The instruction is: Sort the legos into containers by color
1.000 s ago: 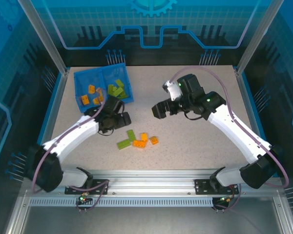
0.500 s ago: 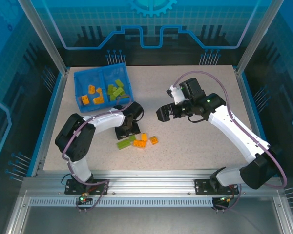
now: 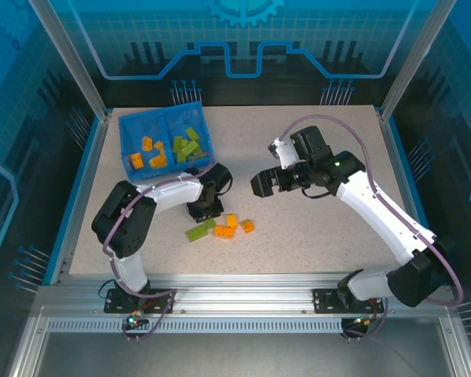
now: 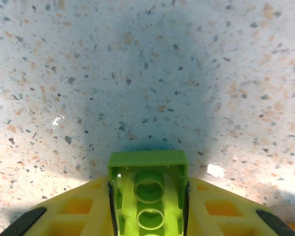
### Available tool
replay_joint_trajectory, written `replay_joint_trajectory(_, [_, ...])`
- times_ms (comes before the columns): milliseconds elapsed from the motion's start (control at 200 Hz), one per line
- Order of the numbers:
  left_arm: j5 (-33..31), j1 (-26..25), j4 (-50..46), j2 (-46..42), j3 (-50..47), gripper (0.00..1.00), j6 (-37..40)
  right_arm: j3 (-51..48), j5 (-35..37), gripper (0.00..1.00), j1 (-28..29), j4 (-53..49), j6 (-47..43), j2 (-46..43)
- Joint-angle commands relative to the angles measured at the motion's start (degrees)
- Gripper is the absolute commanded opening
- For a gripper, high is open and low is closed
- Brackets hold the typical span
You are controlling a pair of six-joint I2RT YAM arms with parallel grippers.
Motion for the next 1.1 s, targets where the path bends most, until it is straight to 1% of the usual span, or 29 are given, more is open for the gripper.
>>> replay_joint_trajectory(0, [-1.9,0.5,-4.3,-4.6,5.7,0.28,3.3,0.4,-5.1,1.00,-0.2,0.1,0.1,-0.8])
replay_joint_trajectory(85, [-4.8,2.6,-5.9,-6.6,9.6,0.28,5.7,0.5,-4.4,1.00,-0.1,0.8,1.0,-1.7])
replay_joint_trajectory(165, [-7.8,5.5,-7.0,-7.0,14.0,0.29,8.1,0.4,-3.4,1.00,-0.1,1.0,1.4,-2.7])
replay_joint_trajectory(305, [-11.0,11.8,-6.8,-3.9,23.1,0.31,12.3,-0.5,-2.0,1.00,-0.1,0.7,2.0,-4.2])
replay_joint_trajectory(450, [-15.1,16.9,-5.8,3.6,33.1,0.32,15.7,-1.6,-0.9,1.00,-0.2,0.6,2.6,-6.3])
replay_joint_trajectory(640, [-14.7,21.2,-8.9,18.4,51.5,0.32,19.2,-1.9,0.9,1.00,-0.1,-1.1,2.6,-8.7])
replay_joint_trajectory(750, [-14.9,23.2,-10.1,25.8,61.5,0.34,20.5,-2.2,1.3,1.00,-0.2,-1.9,3.1,-10.3])
replay_joint_trajectory(825, [-14.2,24.3,-9.9,30.0,66.6,0.38,21.3,-2.5,1.8,1.00,-0.2,-2.2,3.4,-11.6])
replay_joint_trajectory(915, [-10.2,24.9,-8.4,32.6,70.4,0.47,23.0,-3.2,2.5,1.00,-0.2,-2.2,3.7,-13.1])
replay_joint_trajectory(1010, [-6.8,24.8,-6.8,32.3,71.3,0.60,24.7,-3.7,3.2,1.00,-0.2,-2.2,3.8,-14.1])
replay_joint_trajectory(1090, [-5.6,24.8,-6.7,30.3,70.7,0.63,24.7,-4.0,3.3,1.00,-0.1,-1.9,4.0,-14.3])
